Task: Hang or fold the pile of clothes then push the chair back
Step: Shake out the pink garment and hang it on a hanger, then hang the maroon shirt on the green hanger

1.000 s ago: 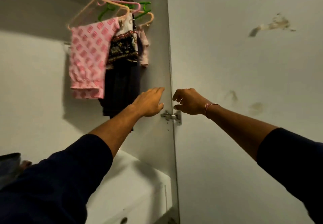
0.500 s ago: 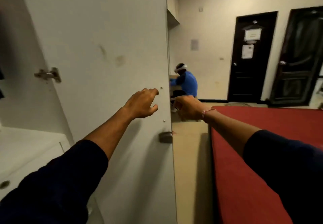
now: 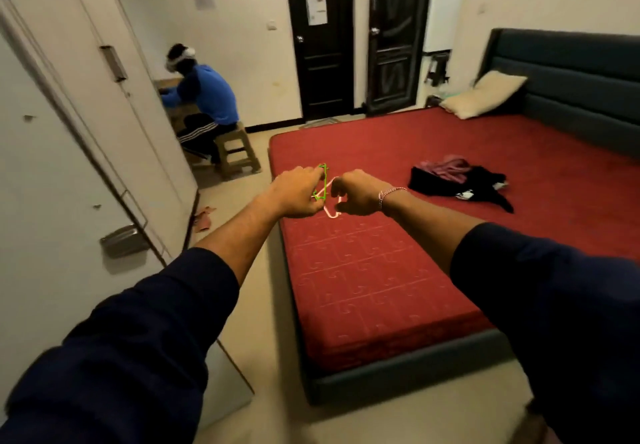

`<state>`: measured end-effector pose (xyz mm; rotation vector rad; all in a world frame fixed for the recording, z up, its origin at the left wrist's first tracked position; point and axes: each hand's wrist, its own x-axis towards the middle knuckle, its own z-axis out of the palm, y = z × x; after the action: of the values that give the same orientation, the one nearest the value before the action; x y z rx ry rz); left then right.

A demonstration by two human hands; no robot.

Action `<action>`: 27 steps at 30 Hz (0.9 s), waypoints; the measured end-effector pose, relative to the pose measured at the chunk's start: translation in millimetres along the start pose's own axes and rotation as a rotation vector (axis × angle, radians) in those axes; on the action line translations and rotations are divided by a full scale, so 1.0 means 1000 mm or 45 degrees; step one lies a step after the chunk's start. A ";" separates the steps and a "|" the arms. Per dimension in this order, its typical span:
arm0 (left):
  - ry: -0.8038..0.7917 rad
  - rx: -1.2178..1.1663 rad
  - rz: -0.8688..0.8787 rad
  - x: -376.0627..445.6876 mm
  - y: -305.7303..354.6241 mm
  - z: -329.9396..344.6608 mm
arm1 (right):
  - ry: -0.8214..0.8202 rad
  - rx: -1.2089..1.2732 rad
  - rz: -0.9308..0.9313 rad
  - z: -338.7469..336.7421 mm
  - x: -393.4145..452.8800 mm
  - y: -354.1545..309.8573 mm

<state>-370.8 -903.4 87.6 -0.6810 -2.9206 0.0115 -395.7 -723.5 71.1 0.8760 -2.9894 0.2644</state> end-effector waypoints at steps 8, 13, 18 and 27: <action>-0.104 -0.064 0.284 0.162 0.054 0.081 | -0.103 -0.024 0.361 0.023 -0.007 0.157; -0.171 -0.124 0.387 0.254 0.071 0.122 | -0.162 -0.010 0.546 0.036 0.013 0.242; -0.231 -0.179 0.430 0.331 0.078 0.156 | -0.185 0.019 0.678 0.049 0.027 0.309; -0.358 -0.234 0.434 0.441 0.120 0.222 | -0.238 0.099 0.803 0.072 0.047 0.448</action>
<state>-740.8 -595.7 -76.2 -1.2981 -3.0488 -0.1365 -674.2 -389.3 -67.3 -0.0781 -3.3608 0.3164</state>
